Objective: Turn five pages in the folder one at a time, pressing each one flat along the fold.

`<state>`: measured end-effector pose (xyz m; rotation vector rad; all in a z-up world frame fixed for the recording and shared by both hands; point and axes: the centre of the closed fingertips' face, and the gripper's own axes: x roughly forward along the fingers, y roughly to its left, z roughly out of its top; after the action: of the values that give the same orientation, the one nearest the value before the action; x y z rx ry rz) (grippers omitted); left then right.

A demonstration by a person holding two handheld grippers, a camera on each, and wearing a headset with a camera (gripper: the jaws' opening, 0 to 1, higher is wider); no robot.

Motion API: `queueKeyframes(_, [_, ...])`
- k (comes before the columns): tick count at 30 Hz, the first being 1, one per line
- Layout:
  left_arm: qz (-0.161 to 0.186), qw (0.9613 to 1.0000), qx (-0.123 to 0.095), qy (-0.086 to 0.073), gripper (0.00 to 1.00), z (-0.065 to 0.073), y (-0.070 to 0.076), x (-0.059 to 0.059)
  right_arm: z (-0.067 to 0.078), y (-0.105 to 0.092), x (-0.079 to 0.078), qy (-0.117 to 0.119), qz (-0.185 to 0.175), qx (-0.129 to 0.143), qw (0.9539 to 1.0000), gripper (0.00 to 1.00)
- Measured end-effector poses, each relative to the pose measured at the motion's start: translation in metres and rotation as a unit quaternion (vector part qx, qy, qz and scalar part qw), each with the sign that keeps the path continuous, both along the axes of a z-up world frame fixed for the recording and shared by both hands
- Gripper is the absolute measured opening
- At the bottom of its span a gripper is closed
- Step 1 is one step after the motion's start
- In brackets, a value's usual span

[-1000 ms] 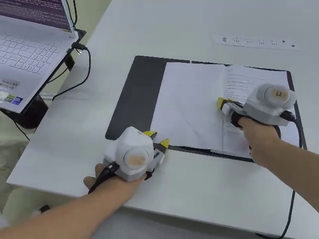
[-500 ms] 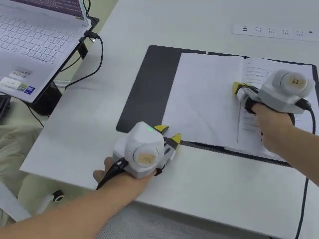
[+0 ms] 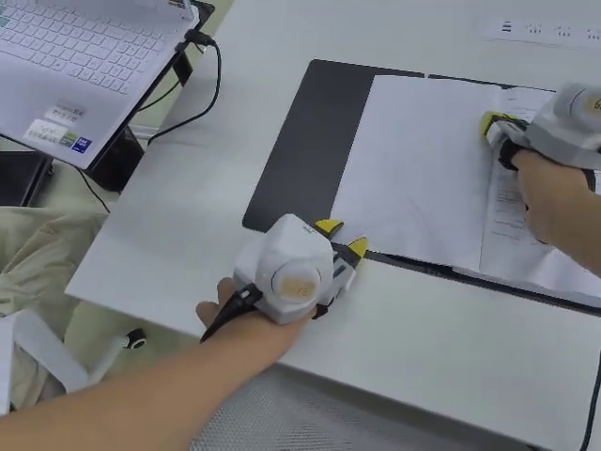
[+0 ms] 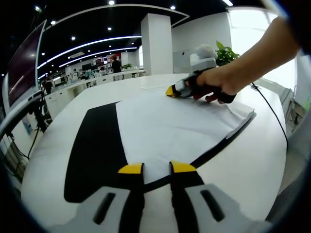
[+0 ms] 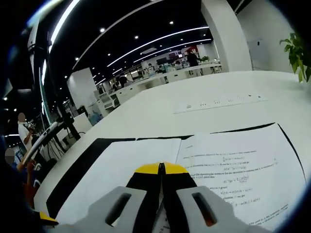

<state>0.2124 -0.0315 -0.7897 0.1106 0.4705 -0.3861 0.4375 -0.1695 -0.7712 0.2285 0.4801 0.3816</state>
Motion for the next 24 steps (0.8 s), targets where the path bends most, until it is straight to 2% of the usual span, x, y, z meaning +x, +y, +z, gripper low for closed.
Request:
queueKeyframes(3, [0.0, 1.0, -0.001, -0.001, 0.19, 0.0, 0.0, 0.0, 0.003, 0.001, 0.004, -0.005, 0.001, -0.013, 0.9999, 0.0])
queueKeyframes(6, [0.001, 1.0, -0.002, -0.001, 0.19, 0.0, 0.0, 0.0, 0.0, -0.002, 0.019, -0.007, -0.005, -0.014, 0.9999, 0.0])
queueKeyframes(11, [0.001, 1.0, -0.003, -0.001, 0.19, 0.0, 0.0, 0.0, -0.004, -0.005, 0.038, -0.015, -0.007, -0.03, 0.9994, 0.0])
queueKeyframes(16, [0.001, 1.0, -0.004, -0.002, 0.19, 0.0, 0.001, 0.0, -0.008, -0.008, 0.045, -0.014, -0.012, -0.028, 0.9994, 0.0])
queueKeyframes(21, [0.002, 1.0, -0.006, -0.001, 0.19, 0.0, 0.001, 0.0, -0.008, -0.008, 0.039, -0.007, -0.006, -0.025, 0.9997, 0.0])
queueKeyframes(24, [0.002, 1.0, -0.005, -0.001, 0.19, 0.0, 0.001, 0.0, -0.007, -0.007, 0.028, -0.009, -0.002, -0.026, 0.9996, 0.0])
